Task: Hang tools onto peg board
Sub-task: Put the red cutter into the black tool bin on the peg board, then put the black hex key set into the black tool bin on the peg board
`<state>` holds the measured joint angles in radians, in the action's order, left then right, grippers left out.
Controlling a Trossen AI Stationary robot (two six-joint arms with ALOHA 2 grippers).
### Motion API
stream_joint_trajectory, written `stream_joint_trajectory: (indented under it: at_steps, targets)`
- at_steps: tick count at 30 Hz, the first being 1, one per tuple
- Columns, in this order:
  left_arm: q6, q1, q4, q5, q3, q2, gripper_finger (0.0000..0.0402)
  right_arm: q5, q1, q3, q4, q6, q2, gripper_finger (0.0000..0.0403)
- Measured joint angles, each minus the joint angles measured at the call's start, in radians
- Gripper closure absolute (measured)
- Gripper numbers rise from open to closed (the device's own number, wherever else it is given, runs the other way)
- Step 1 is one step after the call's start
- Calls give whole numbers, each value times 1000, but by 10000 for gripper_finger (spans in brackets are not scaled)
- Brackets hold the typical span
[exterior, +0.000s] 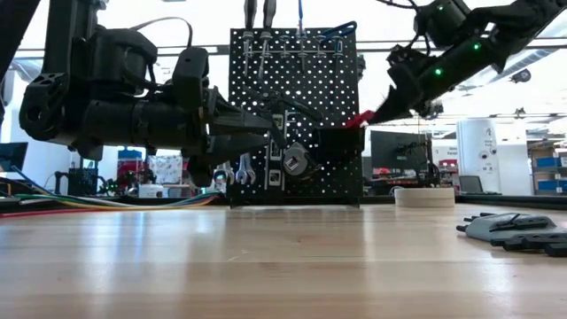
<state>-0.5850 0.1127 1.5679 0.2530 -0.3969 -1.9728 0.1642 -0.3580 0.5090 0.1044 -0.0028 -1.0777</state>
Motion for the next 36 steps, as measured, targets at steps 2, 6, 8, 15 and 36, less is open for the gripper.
stream_joint_trajectory:
  at_steps: [2,6,8,15,36]
  targets:
    - [0,0,0,0,0,0,285,-90,9,-1,65,-5,-14,400]
    - [0,0,1,0,0,0,285,-197,68,-1,193,-69,-38,402]
    - [-6,0,1,0,0,0,285,-168,87,1,176,-72,-38,402]
    - [-15,0,-2,0,0,0,285,-7,89,11,-37,-50,32,400]
    - [53,-9,-11,0,18,5,285,-357,660,-32,-97,-58,-179,273]
